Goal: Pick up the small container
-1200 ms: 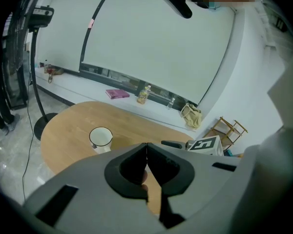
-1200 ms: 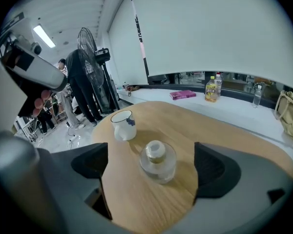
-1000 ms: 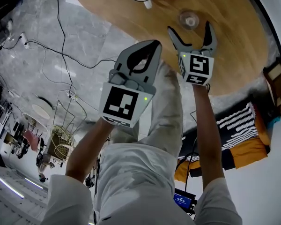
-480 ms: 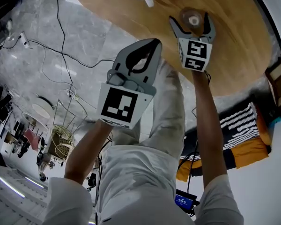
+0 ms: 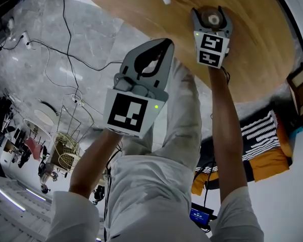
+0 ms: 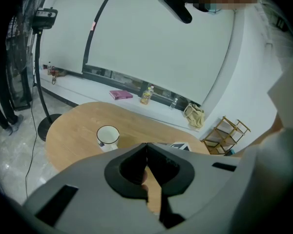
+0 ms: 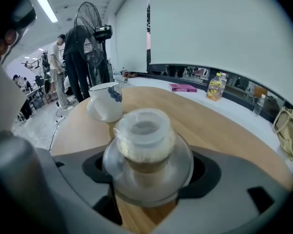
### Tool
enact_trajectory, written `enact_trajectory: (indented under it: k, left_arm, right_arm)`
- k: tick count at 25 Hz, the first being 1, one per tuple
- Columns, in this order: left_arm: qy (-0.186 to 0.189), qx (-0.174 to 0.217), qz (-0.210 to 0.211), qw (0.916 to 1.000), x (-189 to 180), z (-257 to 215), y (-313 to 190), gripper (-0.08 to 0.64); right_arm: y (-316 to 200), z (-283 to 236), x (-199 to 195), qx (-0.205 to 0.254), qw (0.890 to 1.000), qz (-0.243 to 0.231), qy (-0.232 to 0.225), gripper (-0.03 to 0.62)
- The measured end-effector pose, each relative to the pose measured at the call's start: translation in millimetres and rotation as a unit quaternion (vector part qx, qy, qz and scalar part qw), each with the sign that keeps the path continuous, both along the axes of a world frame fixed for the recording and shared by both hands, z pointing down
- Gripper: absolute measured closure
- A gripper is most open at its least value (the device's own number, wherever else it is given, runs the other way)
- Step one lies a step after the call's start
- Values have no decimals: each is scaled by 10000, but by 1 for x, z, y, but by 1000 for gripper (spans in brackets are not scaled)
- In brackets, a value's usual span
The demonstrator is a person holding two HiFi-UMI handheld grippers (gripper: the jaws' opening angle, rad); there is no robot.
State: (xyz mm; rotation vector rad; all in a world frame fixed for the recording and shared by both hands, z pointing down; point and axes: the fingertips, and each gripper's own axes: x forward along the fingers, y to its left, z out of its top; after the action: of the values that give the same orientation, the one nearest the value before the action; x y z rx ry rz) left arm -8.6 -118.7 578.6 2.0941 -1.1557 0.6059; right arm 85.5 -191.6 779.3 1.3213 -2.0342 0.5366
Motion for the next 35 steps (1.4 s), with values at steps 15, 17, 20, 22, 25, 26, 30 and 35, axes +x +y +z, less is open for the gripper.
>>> enact_trajectory:
  k: [15, 17, 20, 22, 25, 26, 30, 35]
  left_arm:
    - [-19, 181, 1, 9998, -3, -34, 5, 540]
    - [-18, 245, 13, 9997, -2, -47, 3, 540]
    - [-4, 386, 5, 9993, -4, -66, 2, 540]
    - [-5, 402, -15, 9992, -6, -76, 4, 540]
    - [8, 471, -32, 9989, -6, -91, 5, 540]
    - [13, 466, -33, 9989, -7, -95, 6, 540]
    - [35, 502, -15, 9987, -10, -105, 8, 540]
    - [47, 684, -2, 9976, -10, -127, 10, 540]
  right_arm:
    - [3, -37, 11, -77, 10000, 2, -36, 252]
    - [1, -49, 12, -31, 10000, -15, -74, 252]
    - [0, -66, 8, 47, 9999, -38, -123, 252]
    - [0, -77, 5, 74, 9998, -88, -154, 252]
    - [-2, -96, 0, 75, 9996, -151, -210, 252]
    - [-2, -102, -2, 69, 9996, -159, -230, 252]
    - [-2, -115, -1, 136, 9995, -234, -148, 252]
    - [3, -141, 0, 184, 9993, -249, -225, 252]
